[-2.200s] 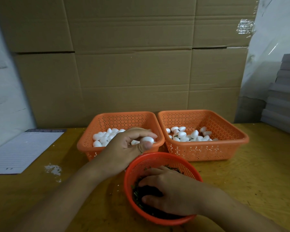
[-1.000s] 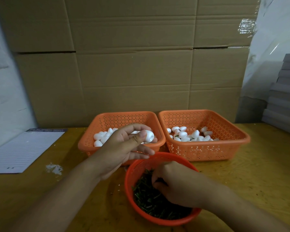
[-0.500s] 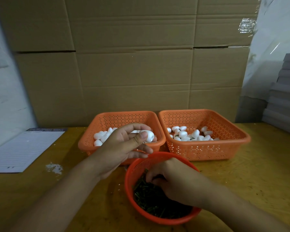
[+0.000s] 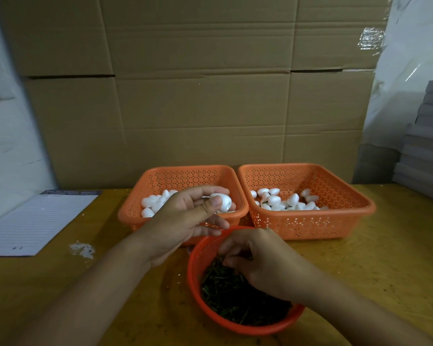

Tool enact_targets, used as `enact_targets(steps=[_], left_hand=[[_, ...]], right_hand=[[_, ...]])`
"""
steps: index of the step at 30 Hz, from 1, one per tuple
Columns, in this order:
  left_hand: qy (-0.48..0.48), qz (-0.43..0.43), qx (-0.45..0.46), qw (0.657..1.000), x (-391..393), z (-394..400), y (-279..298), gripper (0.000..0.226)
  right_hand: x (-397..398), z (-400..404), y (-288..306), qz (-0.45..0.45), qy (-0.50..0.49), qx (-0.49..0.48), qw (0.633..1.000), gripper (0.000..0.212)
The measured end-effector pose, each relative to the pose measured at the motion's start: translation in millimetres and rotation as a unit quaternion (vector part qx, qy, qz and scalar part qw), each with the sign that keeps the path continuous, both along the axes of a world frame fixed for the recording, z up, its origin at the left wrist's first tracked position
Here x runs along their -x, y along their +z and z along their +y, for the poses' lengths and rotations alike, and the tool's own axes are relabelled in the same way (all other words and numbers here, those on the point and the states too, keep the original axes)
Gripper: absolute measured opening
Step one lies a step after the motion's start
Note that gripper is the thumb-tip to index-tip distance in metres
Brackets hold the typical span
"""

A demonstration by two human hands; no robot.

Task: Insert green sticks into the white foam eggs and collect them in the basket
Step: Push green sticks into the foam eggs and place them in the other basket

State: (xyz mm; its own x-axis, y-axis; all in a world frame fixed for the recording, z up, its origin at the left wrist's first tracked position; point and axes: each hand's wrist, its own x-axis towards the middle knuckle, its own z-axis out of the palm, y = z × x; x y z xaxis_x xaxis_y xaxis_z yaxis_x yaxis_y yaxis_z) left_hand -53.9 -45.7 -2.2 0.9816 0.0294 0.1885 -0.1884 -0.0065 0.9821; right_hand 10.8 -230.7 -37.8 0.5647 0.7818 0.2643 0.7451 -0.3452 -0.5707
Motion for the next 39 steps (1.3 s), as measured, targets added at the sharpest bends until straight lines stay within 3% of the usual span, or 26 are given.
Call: enact_targets(steps=[6, 19, 27, 34, 39], left_hand=[[0.0, 0.001, 0.004, 1.0, -0.6, 0.3, -1.0, 0.037], [0.002, 0.002, -0.01, 1.0, 0.0, 0.5, -0.9, 0.039], [0.003, 0.003, -0.001, 1.0, 0.3, 0.6, -0.4, 0.038], [-0.001, 0.002, -0.003, 1.0, 0.2, 1.3, 0.0, 0.038], [-0.002, -0.004, -0.018, 1.0, 0.2, 1.6, -0.8, 0.041]], right_hand=[[-0.5, 0.4, -0.2, 0.012, 0.002, 0.009, 1.0, 0.019], [3.3, -0.2, 0.5, -0.07, 0.03, 0.008, 0.997, 0.01], [4.8, 0.2, 1.3, -0.052, 0.04, -0.013, 0.998, 0.021], [4.0, -0.5, -2.0, -0.039, 0.043, 0.033, 0.998, 0.029], [5.1, 2.2, -1.4, -0.096, 0.03, -0.016, 0.995, 0.017]])
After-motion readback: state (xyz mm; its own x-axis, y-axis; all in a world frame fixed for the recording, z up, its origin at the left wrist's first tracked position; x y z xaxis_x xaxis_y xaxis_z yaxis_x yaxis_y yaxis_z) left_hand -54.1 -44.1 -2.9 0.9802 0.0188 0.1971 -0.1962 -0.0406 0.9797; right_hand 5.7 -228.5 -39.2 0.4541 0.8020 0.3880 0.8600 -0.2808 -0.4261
